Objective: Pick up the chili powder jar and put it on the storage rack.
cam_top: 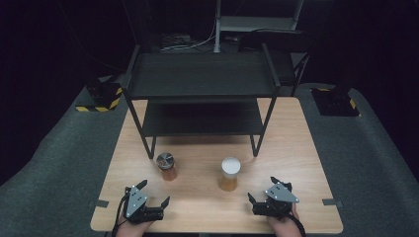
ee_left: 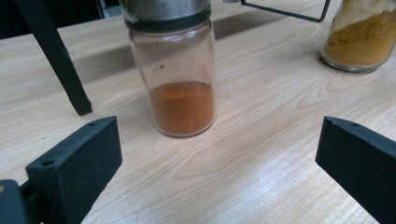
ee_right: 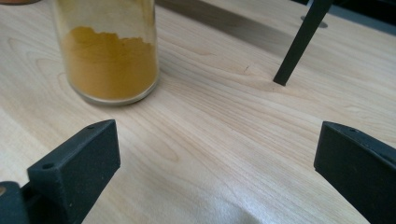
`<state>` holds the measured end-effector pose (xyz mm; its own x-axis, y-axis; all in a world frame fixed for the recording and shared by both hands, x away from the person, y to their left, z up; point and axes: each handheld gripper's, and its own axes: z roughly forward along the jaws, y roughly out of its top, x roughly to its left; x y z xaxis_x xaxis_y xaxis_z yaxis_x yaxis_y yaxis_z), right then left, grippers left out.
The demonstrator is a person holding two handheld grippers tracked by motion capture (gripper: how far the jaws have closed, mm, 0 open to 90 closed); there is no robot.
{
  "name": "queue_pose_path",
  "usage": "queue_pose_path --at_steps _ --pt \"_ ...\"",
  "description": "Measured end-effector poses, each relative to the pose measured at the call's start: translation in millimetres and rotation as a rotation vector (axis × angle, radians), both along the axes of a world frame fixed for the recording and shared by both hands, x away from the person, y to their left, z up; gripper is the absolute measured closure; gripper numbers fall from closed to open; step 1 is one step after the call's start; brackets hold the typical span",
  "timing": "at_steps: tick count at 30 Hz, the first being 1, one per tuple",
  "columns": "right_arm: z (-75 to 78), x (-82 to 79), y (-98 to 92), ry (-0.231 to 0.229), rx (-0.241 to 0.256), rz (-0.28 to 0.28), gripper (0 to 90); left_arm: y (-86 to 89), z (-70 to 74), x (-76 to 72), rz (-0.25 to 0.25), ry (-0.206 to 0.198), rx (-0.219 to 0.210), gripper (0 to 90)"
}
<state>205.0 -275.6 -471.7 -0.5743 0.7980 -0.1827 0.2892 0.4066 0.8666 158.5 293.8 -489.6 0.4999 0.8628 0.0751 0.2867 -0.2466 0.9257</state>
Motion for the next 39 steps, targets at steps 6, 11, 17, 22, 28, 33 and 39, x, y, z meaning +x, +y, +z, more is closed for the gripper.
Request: queue_pose_path --at_steps 6,11,17,22,28,33,39 --pt "-0.5 -2.8 -3.7 0.007 0.027 -0.023 0.0 -0.9 1.5 1.0 -0.01 0.009 0.008 0.6" --pt "1.7 -0.1 -6.3 0.041 0.051 -0.031 0.0 1.2 1.5 1.7 -0.017 0.015 -0.002 0.6" --pt "2.0 2.4 -9.0 0.058 0.076 -0.03 0.0 3.3 1.3 2.0 -0.024 0.015 -0.007 0.6" --pt "1.1 2.3 -11.9 0.062 0.1 -0.043 0.0 2.2 1.5 1.4 -0.029 0.011 0.005 0.6" --pt "0.9 2.5 -13.0 0.065 0.109 -0.047 0.0 3.2 0.2 0.6 -0.024 0.008 -0.009 0.4" --pt "2.6 3.9 -12.4 0.078 0.102 -0.045 0.0 5.3 -0.5 0.1 -0.019 0.005 -0.019 0.4" --pt "3.1 3.9 -11.2 0.078 0.095 -0.046 0.0 7.9 1.5 0.3 -0.016 0.011 -0.035 0.4"
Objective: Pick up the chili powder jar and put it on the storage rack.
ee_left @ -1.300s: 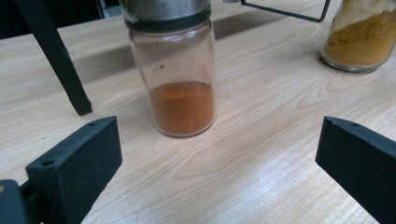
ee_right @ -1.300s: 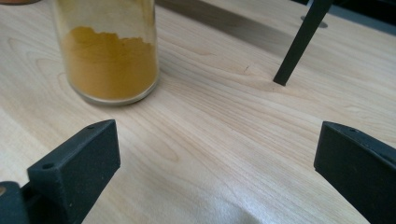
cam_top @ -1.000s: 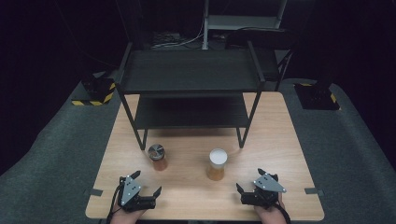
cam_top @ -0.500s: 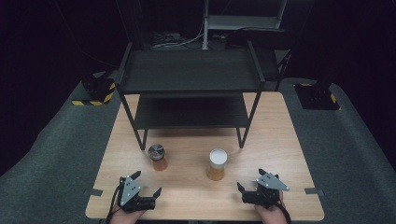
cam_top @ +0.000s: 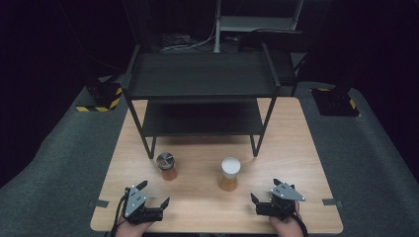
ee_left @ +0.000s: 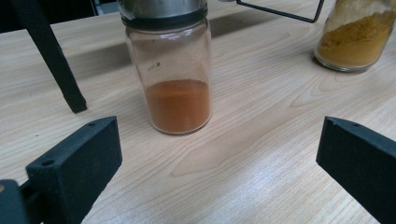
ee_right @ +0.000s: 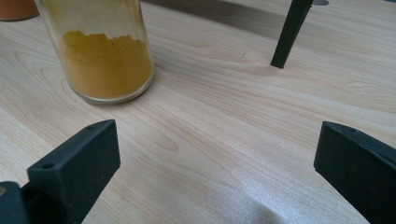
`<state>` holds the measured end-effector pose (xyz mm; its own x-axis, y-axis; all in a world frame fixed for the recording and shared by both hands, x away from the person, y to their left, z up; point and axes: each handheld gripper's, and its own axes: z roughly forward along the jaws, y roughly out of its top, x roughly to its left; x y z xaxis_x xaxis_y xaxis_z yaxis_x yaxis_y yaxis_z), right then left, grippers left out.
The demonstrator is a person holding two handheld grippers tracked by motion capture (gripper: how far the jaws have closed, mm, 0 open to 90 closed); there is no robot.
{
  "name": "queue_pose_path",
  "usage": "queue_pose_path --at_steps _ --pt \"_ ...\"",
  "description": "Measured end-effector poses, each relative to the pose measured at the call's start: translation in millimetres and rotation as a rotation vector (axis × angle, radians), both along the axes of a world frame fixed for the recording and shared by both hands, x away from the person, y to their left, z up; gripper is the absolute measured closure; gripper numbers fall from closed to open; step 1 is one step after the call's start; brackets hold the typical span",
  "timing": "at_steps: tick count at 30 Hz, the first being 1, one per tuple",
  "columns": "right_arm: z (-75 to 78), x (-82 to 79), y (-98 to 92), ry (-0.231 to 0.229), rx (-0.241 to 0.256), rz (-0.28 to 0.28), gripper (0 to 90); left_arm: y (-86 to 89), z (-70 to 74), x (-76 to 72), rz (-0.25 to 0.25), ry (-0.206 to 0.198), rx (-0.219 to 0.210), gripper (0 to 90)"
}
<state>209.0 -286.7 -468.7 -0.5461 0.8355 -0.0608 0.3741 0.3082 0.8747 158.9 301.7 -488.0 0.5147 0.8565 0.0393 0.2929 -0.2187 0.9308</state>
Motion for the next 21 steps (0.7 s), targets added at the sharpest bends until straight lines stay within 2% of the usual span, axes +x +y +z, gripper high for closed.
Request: queue_pose_path --at_steps 16,19,21 --pt "-0.4 1.1 -2.6 0.006 0.016 0.0 0.0 -2.8 11.6 2.7 -0.007 -0.046 -0.013 0.4" --pt "-0.4 1.2 -3.0 0.006 0.016 0.002 0.0 -4.1 13.2 5.8 -0.008 -0.058 -0.04 0.4" --pt "-0.8 0.3 -1.9 -0.001 0.012 -0.002 0.0 -4.7 14.2 6.7 -0.008 -0.061 -0.034 0.4"
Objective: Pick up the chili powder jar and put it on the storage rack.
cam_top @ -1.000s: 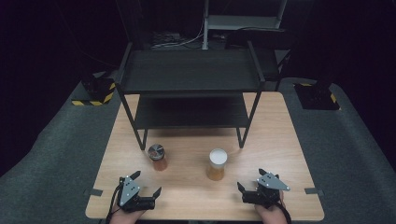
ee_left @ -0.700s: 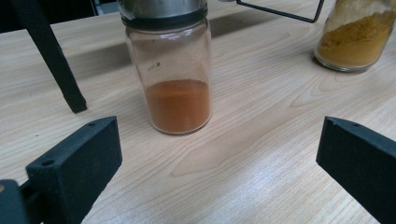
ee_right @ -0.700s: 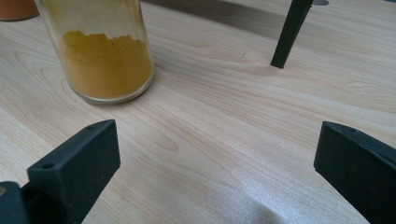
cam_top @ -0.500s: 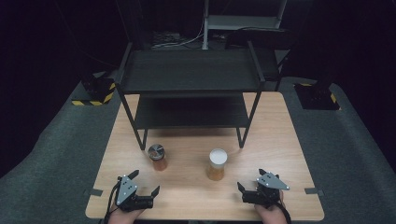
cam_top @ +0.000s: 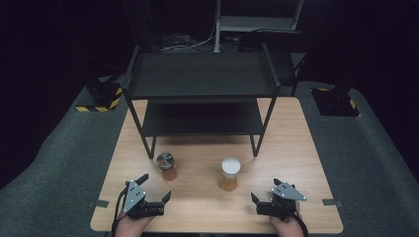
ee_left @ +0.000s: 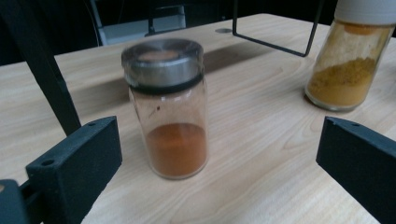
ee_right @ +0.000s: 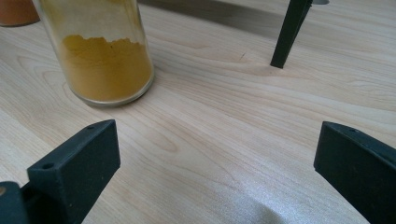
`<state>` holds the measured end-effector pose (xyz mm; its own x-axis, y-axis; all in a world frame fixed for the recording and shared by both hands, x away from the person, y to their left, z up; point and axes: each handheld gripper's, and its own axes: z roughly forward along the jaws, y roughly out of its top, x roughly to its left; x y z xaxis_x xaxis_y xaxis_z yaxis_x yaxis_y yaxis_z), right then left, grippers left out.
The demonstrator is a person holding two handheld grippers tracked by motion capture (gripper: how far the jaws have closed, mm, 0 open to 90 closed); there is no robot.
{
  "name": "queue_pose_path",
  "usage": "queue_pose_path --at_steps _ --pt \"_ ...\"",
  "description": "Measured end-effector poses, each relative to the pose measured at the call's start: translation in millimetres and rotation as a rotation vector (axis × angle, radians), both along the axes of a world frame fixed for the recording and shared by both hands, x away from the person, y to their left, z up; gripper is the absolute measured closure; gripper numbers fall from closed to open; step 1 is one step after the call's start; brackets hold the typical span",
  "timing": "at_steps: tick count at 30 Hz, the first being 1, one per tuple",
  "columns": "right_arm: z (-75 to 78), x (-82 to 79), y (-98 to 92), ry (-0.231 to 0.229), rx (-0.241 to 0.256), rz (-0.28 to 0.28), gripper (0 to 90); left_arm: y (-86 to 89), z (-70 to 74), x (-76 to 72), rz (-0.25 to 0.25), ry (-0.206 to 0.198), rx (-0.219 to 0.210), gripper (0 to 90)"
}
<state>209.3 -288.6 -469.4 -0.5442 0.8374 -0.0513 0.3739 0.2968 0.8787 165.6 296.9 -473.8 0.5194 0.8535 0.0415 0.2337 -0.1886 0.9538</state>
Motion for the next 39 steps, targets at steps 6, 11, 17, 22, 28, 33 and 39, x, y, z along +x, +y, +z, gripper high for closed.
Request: queue_pose_path --at_steps 6,11,17,22,28,33,39 --pt "-0.1 0.3 -0.2 0.0 0.0 0.001 0.0 -0.4 4.5 10.0 0.008 0.007 -0.016 0.4" --pt "0.9 0.2 2.5 -0.002 -0.018 0.006 0.0 0.8 7.6 20.0 0.012 0.014 -0.032 0.4" --pt "0.6 0.1 2.1 -0.004 -0.019 0.011 0.0 -0.9 14.0 32.5 0.007 0.015 -0.026 0.4" --pt "0.3 0.1 1.2 -0.004 -0.014 0.009 0.0 -4.3 19.8 43.7 0.004 0.02 -0.016 0.4" --pt "0.3 0.0 1.4 -0.006 -0.016 0.012 0.0 -6.3 23.4 54.9 0.007 0.033 -0.018 0.4" --pt "0.3 -0.1 1.4 -0.006 -0.016 0.011 0.0 -6.9 22.7 63.4 0.002 0.043 -0.019 0.4" --pt "0.2 -0.2 1.0 -0.006 -0.014 0.011 0.0 -6.7 19.5 71.7 0.004 0.049 -0.012 0.8"
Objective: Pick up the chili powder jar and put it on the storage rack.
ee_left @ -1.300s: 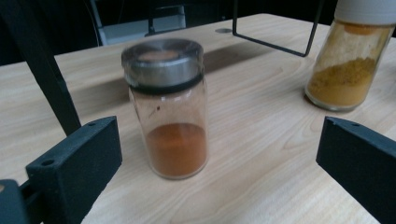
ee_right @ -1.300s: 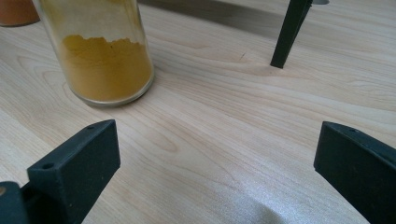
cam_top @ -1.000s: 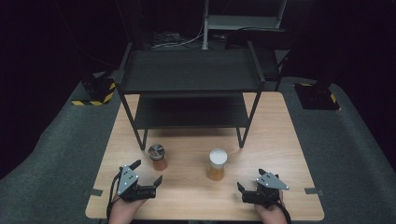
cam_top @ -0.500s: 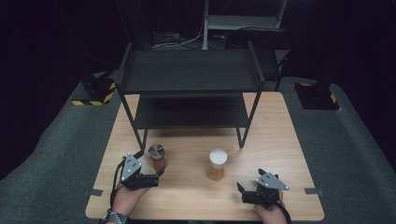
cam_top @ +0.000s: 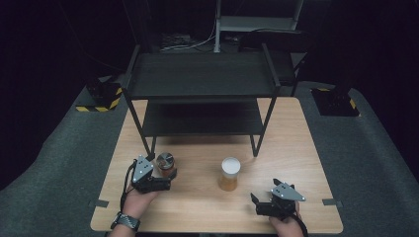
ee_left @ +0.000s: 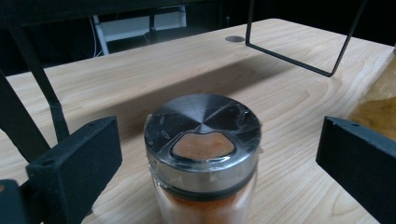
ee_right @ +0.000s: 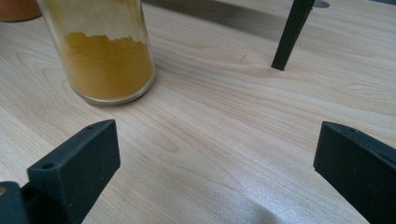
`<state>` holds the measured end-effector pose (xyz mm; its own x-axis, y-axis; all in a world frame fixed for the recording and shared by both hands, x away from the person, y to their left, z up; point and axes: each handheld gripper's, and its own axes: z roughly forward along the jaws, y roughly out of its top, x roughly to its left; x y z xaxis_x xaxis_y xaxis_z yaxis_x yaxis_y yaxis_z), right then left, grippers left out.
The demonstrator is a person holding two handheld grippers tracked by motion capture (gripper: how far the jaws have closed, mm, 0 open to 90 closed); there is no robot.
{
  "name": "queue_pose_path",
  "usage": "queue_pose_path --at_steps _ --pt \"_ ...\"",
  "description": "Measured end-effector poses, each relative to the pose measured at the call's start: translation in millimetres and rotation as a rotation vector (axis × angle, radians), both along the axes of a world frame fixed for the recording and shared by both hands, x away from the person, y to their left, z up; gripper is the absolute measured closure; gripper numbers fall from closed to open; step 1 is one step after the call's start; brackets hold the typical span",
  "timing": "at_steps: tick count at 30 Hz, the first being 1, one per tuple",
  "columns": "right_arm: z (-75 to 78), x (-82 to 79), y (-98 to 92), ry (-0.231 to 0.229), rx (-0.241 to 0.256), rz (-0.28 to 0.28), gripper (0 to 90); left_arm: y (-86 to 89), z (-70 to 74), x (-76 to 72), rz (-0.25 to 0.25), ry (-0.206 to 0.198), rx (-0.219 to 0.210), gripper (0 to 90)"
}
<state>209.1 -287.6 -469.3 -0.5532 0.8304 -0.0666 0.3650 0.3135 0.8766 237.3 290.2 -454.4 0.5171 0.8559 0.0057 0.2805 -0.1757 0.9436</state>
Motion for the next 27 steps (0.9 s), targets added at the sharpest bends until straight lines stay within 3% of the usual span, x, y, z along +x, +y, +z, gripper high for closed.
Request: queue_pose_path --at_steps 7,11,16,27 --pt "0.2 0.3 0.3 0.001 -0.002 0.002 0.0 5.2 -4.9 5.9 0.006 0.021 -0.038 8.7" --pt "0.5 0.1 1.6 0.001 -0.007 -0.003 0.0 5.1 -4.6 7.6 0.009 0.033 -0.037 13.6" --pt "0.7 0.0 2.3 0.001 -0.011 -0.001 0.0 6.8 -8.4 7.7 0.014 0.028 -0.061 20.2" --pt "0.7 -0.1 2.3 0.0 -0.012 -0.001 0.0 7.3 -15.1 9.5 -0.008 0.002 -0.063 33.5"
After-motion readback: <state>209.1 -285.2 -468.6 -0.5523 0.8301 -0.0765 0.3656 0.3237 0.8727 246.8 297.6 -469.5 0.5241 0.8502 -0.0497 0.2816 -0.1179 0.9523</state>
